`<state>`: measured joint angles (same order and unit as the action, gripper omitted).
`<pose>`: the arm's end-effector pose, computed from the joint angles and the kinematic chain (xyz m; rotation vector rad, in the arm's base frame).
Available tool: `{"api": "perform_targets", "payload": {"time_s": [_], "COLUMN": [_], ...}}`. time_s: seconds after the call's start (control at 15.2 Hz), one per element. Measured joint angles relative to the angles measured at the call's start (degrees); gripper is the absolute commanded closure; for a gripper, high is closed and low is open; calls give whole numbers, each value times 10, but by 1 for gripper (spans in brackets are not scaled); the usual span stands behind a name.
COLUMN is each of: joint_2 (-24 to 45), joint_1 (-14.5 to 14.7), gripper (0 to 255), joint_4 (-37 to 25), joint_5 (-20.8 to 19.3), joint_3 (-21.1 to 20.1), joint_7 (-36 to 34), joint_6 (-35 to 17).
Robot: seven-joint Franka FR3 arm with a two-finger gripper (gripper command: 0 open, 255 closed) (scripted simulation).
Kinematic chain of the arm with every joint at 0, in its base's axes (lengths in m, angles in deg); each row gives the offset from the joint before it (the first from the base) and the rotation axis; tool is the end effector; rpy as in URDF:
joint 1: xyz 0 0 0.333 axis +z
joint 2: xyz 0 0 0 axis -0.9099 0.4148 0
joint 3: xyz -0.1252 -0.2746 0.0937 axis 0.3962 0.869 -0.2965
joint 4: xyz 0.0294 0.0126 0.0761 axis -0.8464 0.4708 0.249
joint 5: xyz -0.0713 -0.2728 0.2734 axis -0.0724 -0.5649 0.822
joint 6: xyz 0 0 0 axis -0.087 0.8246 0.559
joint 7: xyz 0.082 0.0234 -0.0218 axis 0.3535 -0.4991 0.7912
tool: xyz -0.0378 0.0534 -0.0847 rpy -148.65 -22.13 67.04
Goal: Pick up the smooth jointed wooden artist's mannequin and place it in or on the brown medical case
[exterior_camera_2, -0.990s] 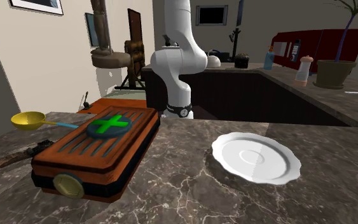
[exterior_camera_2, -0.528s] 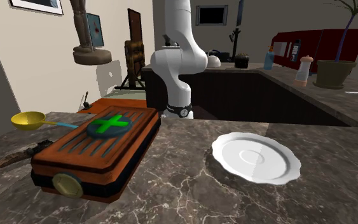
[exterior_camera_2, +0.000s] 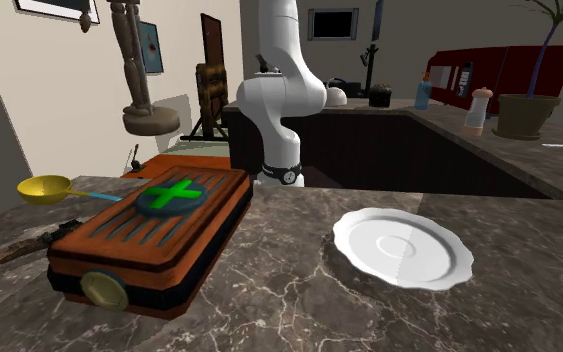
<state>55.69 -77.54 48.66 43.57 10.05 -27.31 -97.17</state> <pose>0.3000 -0.3091 0.7355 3.1254 -0.1180 -0.0594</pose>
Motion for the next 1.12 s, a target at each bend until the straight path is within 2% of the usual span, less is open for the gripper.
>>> {"api": "perform_targets", "payload": {"time_s": [1.12], "joint_2": [-66], "joint_1": [-8], "gripper": [255], "joint_4": [196], "joint_5": [-20], "joint_3": [-6], "joint_7": [-27], "joint_6": [-132]}}
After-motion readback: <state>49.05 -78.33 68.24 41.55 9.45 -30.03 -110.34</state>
